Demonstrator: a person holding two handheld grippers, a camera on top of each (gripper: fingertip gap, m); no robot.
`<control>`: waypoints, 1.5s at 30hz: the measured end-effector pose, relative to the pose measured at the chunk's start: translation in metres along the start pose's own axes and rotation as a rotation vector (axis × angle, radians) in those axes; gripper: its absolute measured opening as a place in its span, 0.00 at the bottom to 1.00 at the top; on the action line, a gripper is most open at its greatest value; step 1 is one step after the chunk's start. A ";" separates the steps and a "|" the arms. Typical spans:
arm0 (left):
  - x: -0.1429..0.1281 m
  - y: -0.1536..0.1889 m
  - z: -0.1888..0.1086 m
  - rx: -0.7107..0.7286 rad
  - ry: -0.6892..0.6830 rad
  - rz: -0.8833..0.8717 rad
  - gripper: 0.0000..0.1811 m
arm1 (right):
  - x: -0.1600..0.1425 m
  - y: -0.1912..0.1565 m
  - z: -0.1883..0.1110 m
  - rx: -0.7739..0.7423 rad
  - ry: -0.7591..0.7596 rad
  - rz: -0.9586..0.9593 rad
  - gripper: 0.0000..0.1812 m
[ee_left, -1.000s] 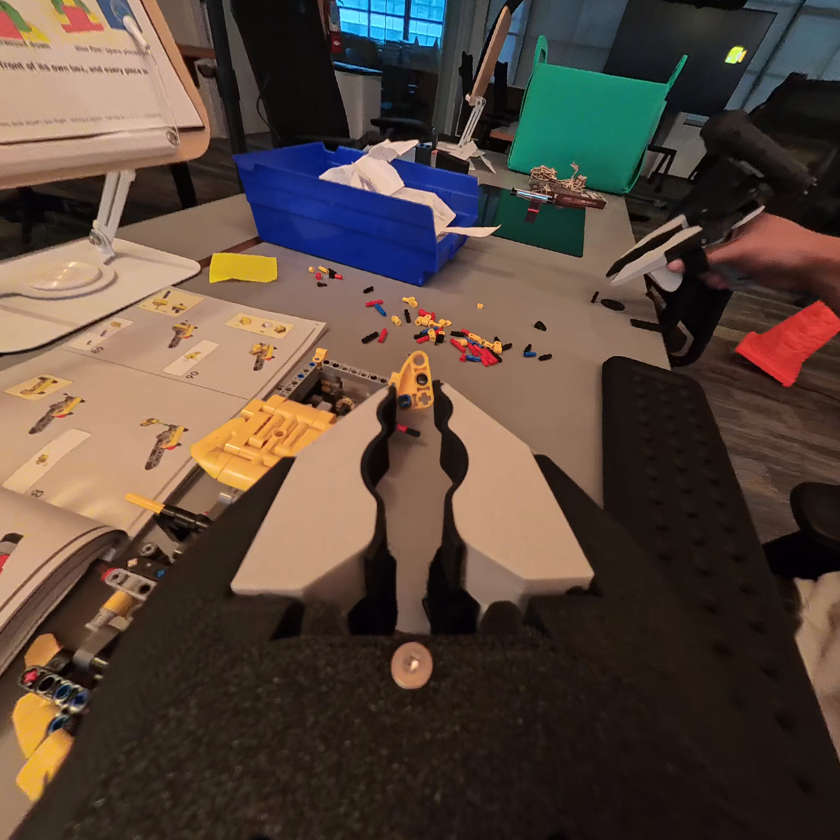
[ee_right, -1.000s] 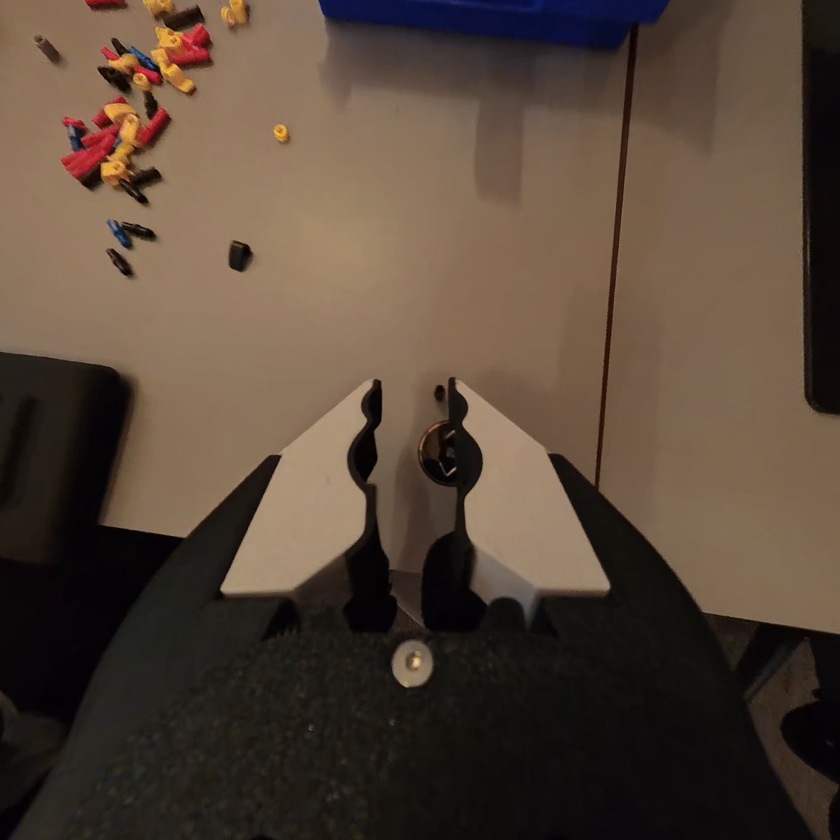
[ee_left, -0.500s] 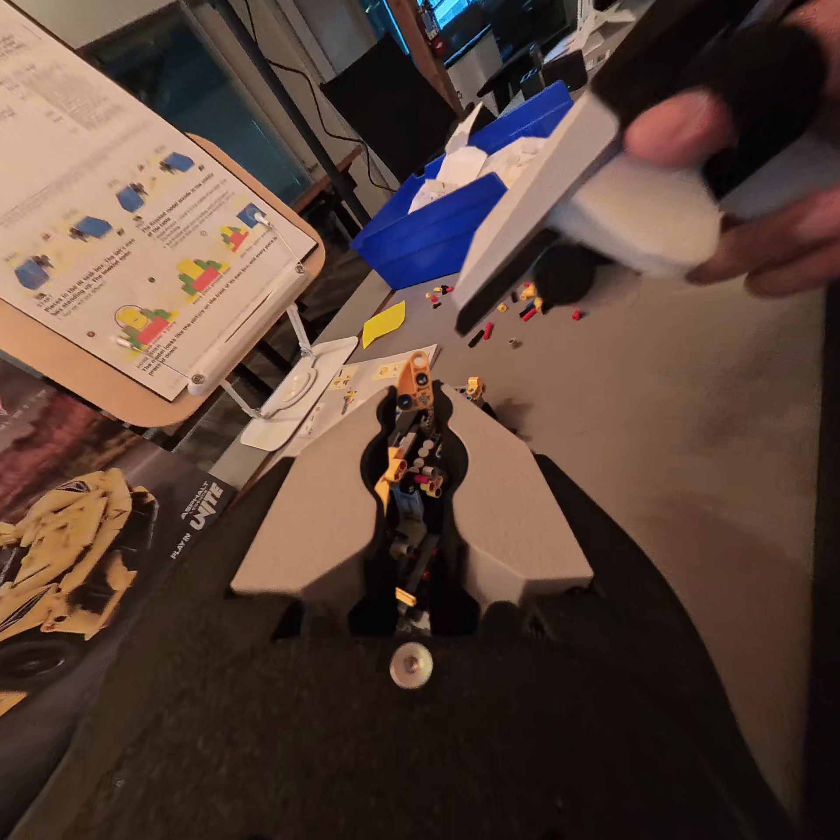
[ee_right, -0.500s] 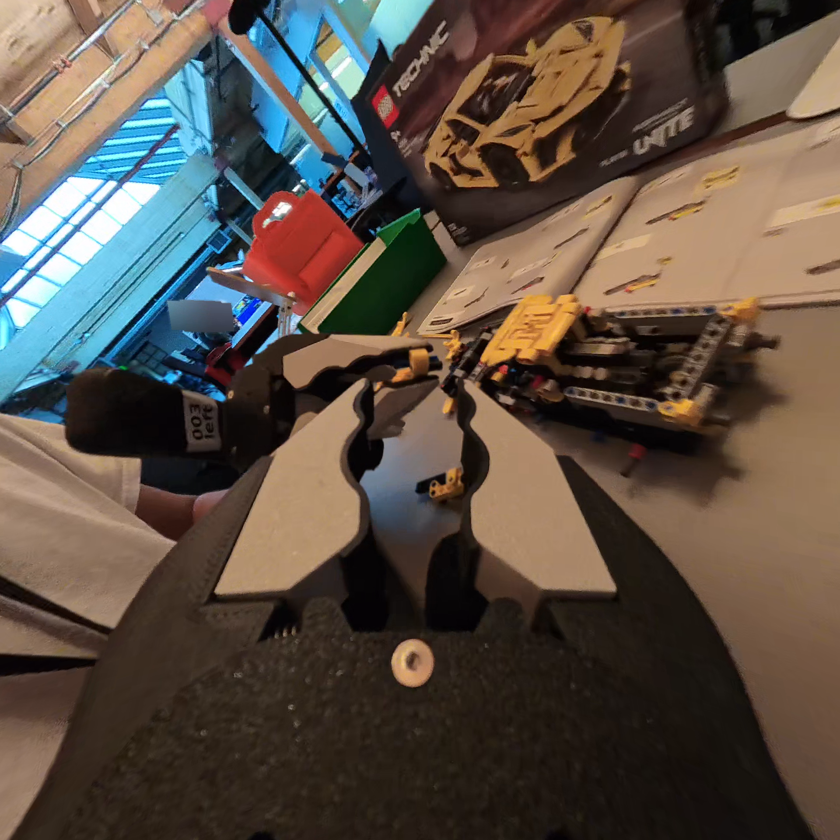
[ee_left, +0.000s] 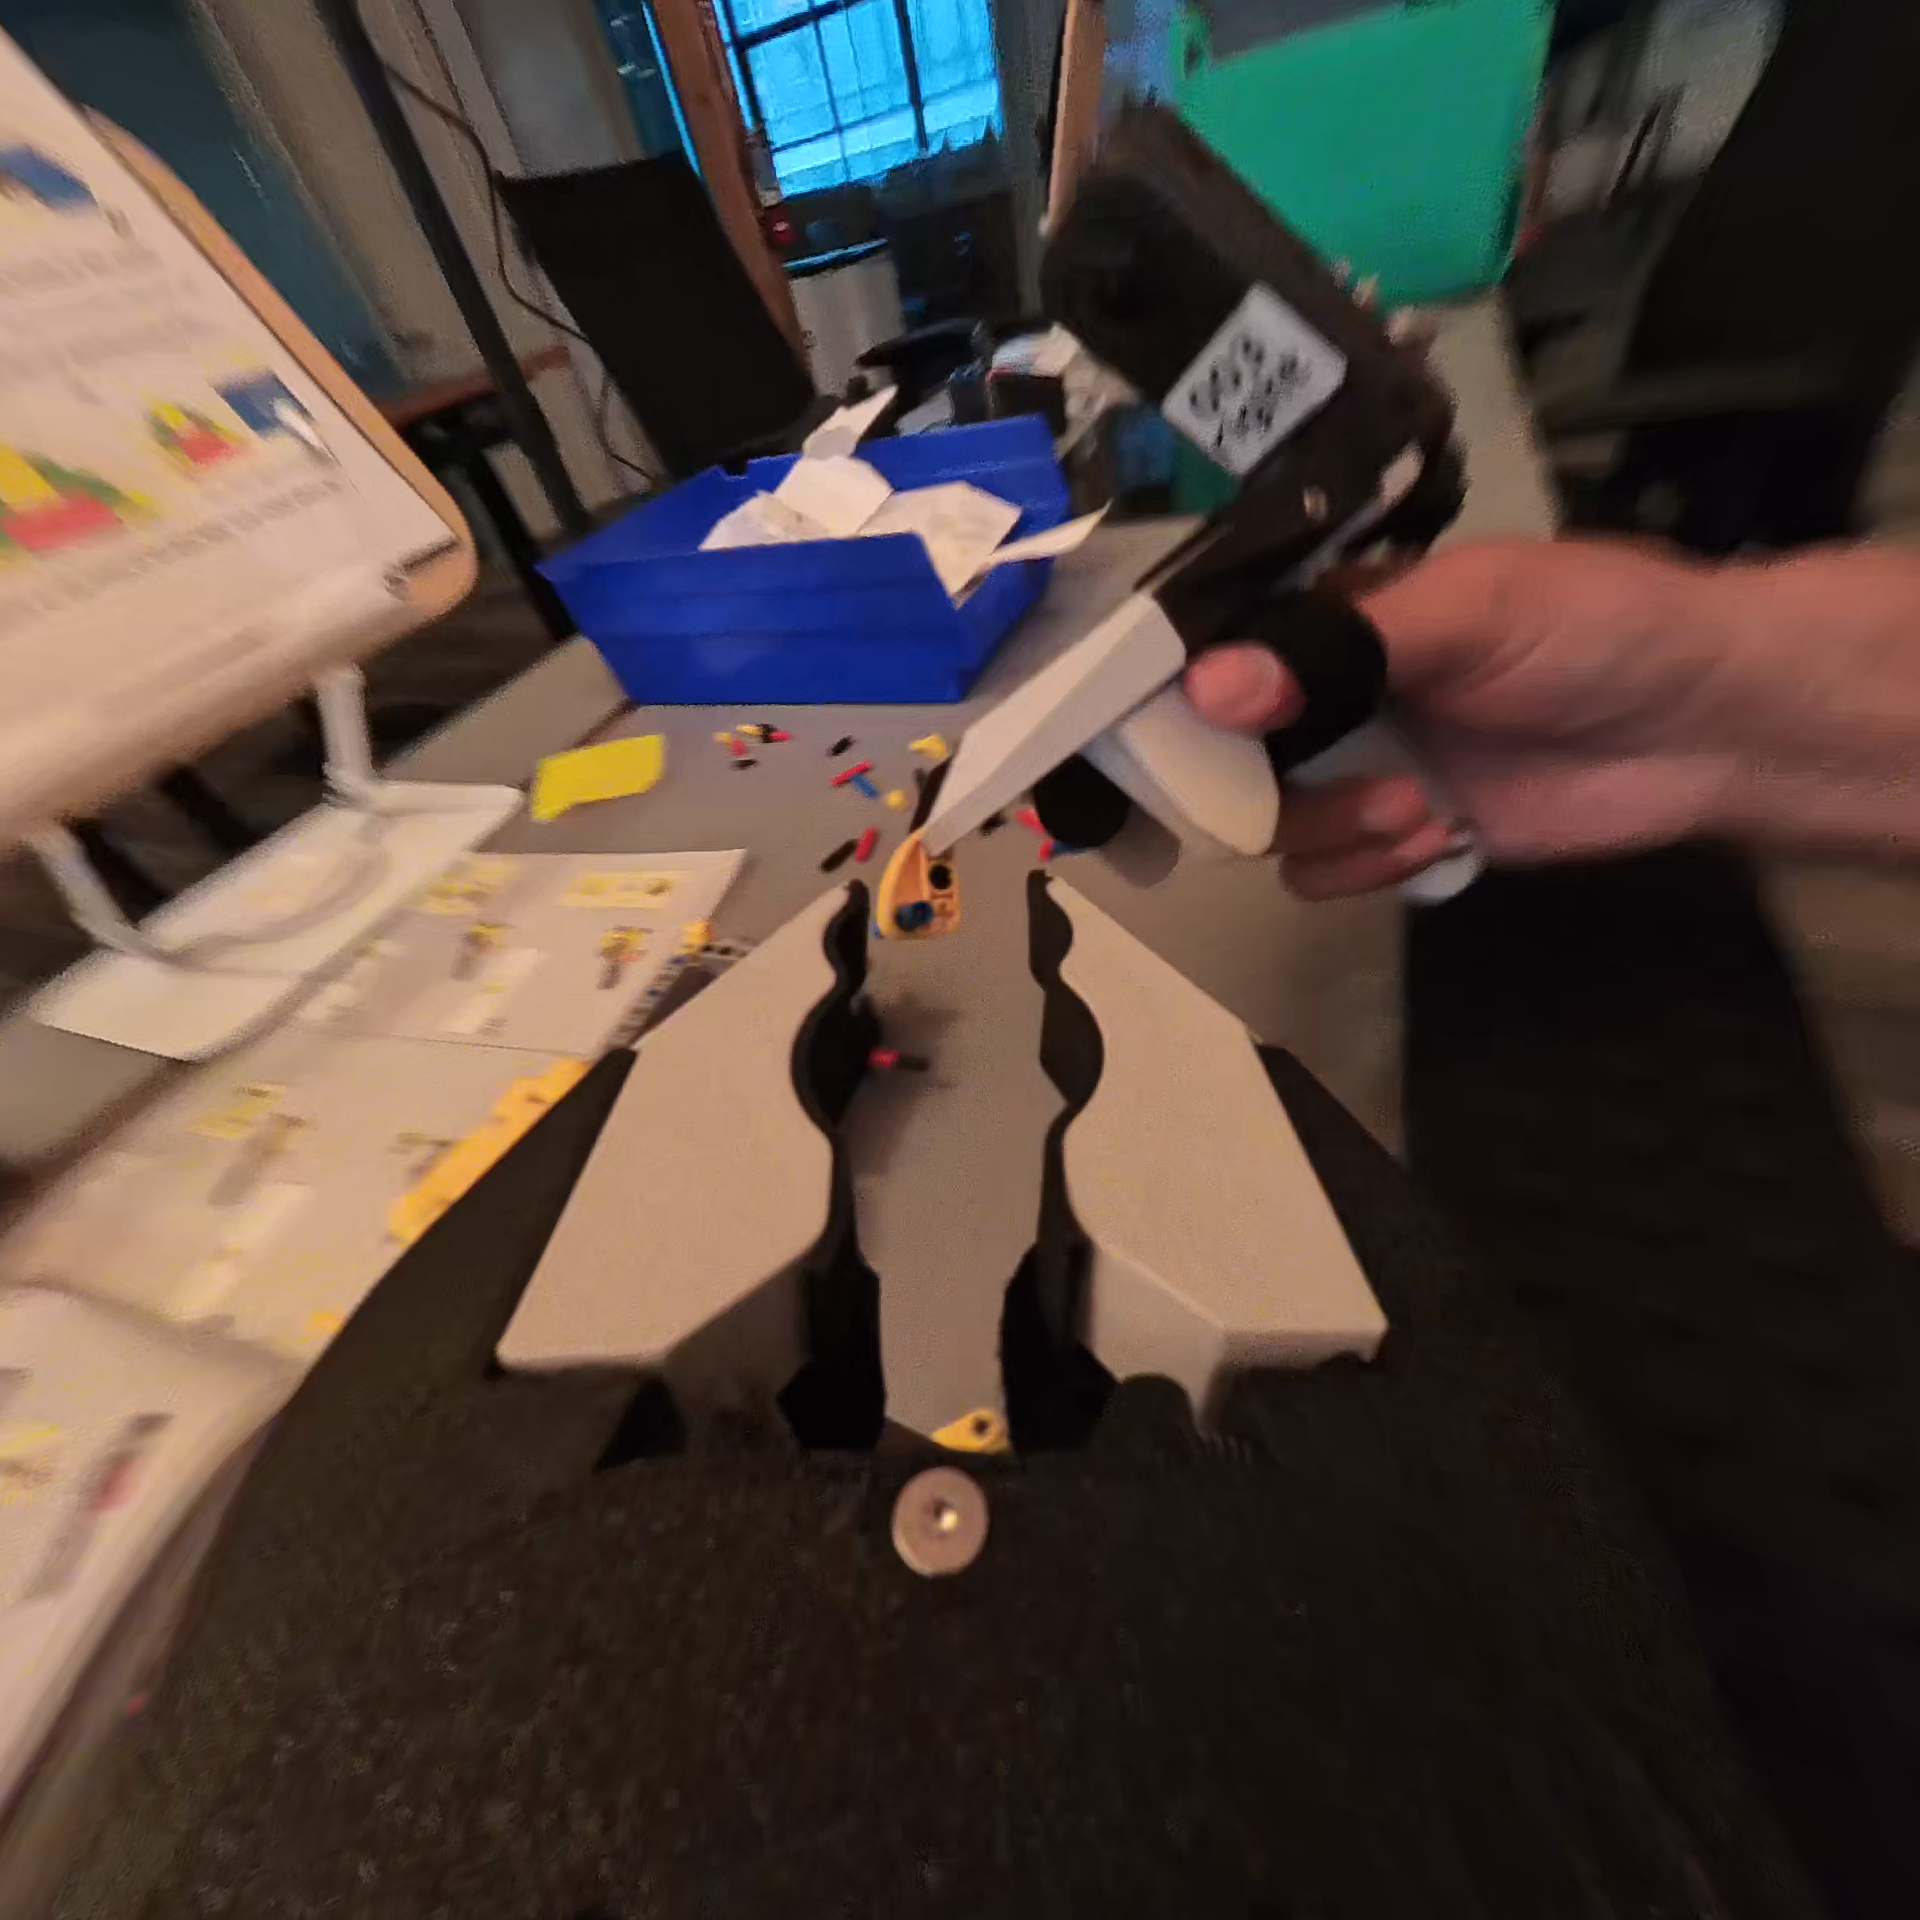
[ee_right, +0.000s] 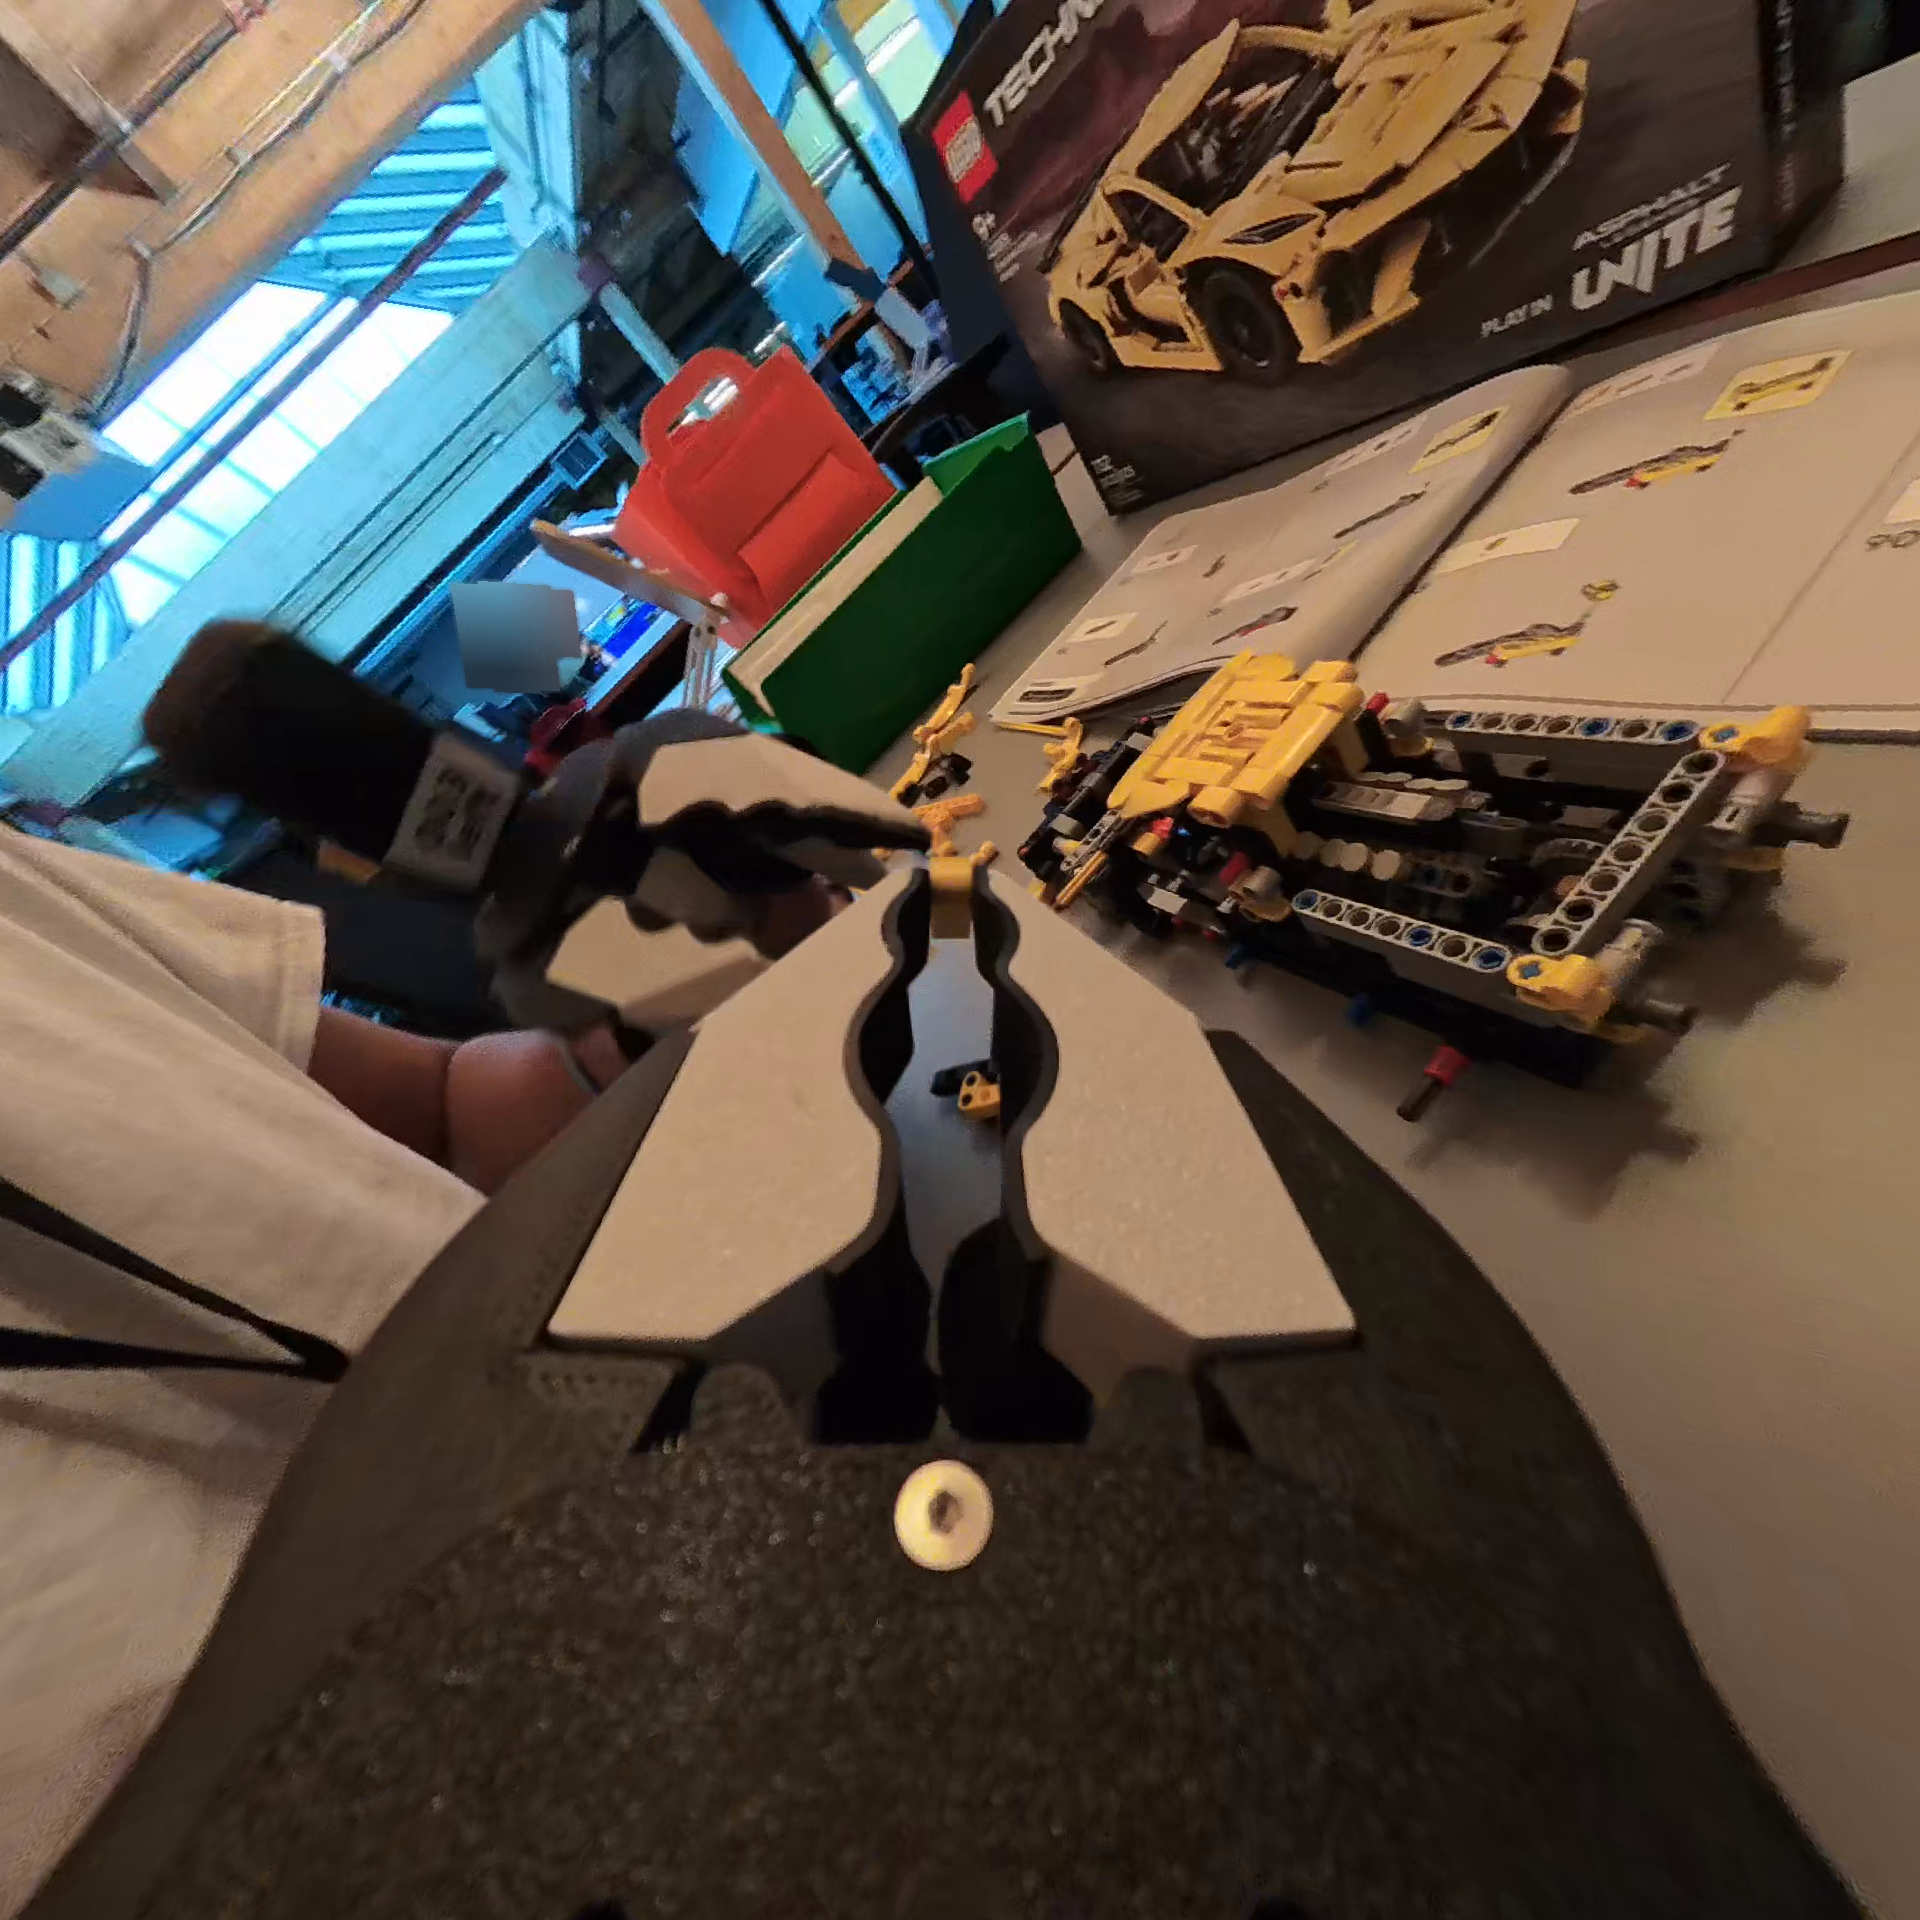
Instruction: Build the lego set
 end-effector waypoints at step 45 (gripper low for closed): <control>0.008 -0.033 -0.011 -0.361 0.444 -1.151 0.04 | 0.014 -0.019 0.025 0.259 0.478 0.278 0.03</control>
Point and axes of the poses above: each gripper's, where its closed fingertips meet, z out along the fingers, x out of its top, y = z × x across the jaws, the point moved 4 cm from there along -z, back along the fingers
